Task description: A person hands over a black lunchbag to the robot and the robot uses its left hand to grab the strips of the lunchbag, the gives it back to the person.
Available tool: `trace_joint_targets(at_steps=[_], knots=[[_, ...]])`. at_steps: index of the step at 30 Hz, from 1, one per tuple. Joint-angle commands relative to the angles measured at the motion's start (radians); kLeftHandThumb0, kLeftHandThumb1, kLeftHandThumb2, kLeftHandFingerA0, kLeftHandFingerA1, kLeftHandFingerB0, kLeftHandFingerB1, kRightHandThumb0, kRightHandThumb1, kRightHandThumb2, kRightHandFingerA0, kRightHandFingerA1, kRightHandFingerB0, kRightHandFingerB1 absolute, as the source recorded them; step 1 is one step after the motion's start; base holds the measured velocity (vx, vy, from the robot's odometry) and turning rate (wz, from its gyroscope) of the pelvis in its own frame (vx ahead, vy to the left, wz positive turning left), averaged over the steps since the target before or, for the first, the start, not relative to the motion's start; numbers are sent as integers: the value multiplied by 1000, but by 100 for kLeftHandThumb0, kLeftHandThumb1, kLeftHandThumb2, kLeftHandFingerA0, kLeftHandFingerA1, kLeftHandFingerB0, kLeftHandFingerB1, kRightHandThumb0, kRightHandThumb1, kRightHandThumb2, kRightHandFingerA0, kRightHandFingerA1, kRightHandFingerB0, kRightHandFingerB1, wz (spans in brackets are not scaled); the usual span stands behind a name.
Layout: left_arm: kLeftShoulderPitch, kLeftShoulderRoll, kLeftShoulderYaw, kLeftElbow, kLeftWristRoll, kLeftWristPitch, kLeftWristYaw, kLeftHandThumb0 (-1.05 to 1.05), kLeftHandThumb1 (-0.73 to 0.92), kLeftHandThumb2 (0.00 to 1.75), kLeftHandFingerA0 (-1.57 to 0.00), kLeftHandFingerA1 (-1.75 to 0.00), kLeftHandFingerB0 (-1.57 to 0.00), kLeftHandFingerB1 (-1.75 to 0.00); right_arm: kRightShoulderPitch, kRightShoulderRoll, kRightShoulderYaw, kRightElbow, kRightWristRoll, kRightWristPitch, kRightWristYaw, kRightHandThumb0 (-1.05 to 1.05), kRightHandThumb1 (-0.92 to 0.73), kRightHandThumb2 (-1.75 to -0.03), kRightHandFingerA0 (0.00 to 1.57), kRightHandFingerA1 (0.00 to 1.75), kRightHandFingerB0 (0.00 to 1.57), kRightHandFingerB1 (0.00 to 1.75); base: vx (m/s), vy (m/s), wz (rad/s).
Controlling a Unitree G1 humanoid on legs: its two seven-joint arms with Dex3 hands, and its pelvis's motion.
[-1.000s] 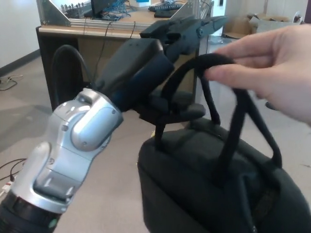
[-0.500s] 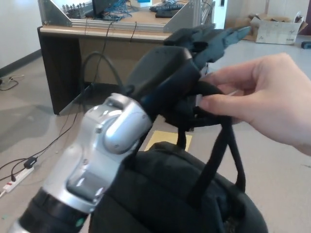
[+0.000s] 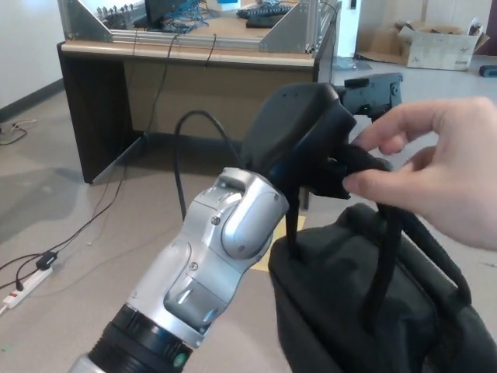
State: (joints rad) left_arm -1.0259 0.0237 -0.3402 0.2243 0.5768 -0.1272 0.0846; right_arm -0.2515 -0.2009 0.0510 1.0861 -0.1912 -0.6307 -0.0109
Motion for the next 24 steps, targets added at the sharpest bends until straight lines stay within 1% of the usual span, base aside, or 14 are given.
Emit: trace_joint_targets(at_steps=[1,5,6,7,8,9,10,11,13,17,18,22,23,24], knots=[[17,-9,46,67,107,-186,426,-11,62,54,-76,-175,-52,-175,7,-33,13,-8,-8,-8,34,-69,-72,-63,48,43,41,38,0,0,0],[19,12,62,81,91,-214,433,-16,60,55,-79,-175,-58,-169,6,-31,19,-2,-12,-1,25,-70,-72,-63,50,43,42,38,0,0,0],[20,16,66,80,90,-212,436,-22,59,56,-80,-175,-67,-156,6,-31,21,-2,-13,-1,22,-72,-72,-64,50,43,43,38,0,0,0],[23,22,74,79,89,-213,443,-28,41,77,-116,-142,-88,-123,7,-29,22,-3,-13,-2,21,-71,-72,-63,49,44,42,38,0,0,0],[23,25,78,81,88,-217,450,-28,41,77,-116,-142,-88,-123,8,-28,21,-5,-9,-3,24,-71,-72,-63,49,44,42,38,0,0,0],[23,28,83,85,88,-223,461,-20,59,55,-80,-175,-65,-159,6,-29,23,-5,-11,-3,22,-71,-73,-63,49,44,43,38,0,0,0],[23,31,89,85,91,-223,474,-20,61,56,-80,-175,-60,-167,5,-29,25,-5,-13,-3,20,-71,-73,-63,50,44,43,39,0,0,0],[24,33,94,83,96,-219,487,-20,61,56,-80,-175,-60,-167,4,-30,27,-5,-16,-1,17,-71,-73,-63,50,44,43,39,0,0,0],[27,50,112,74,105,-231,520,-15,63,55,-79,-175,-55,-175,4,-30,27,-7,-10,-3,24,-69,-73,-63,50,44,43,39,0,0,0],[45,77,158,22,113,-213,546,-18,62,55,-82,-175,-60,-175,3,-32,26,-9,-3,-4,35,-68,-73,-63,51,44,44,39,0,0,0],[64,95,184,-1,103,-229,551,-14,63,55,-80,-175,-60,-175,5,-31,25,-15,0,3,37,-67,-73,-64,52,44,44,39,0,0,0],[128,134,241,-57,78,-270,548,-15,64,55,-78,-175,-59,-175,7,-31,26,-15,1,3,43,-66,-73,-63,50,44,44,39,0,0,0],[177,157,269,-98,78,-269,542,-14,65,55,-78,-175,-56,-175,6,-32,27,-17,-2,4,39,-66,-73,-63,50,43,44,39,0,0,0],[218,174,290,-128,83,-271,544,-15,63,55,-81,-175,-58,-175,9,-33,29,-19,-5,6,35,-67,-73,-64,49,43,44,39,0,0,0]])
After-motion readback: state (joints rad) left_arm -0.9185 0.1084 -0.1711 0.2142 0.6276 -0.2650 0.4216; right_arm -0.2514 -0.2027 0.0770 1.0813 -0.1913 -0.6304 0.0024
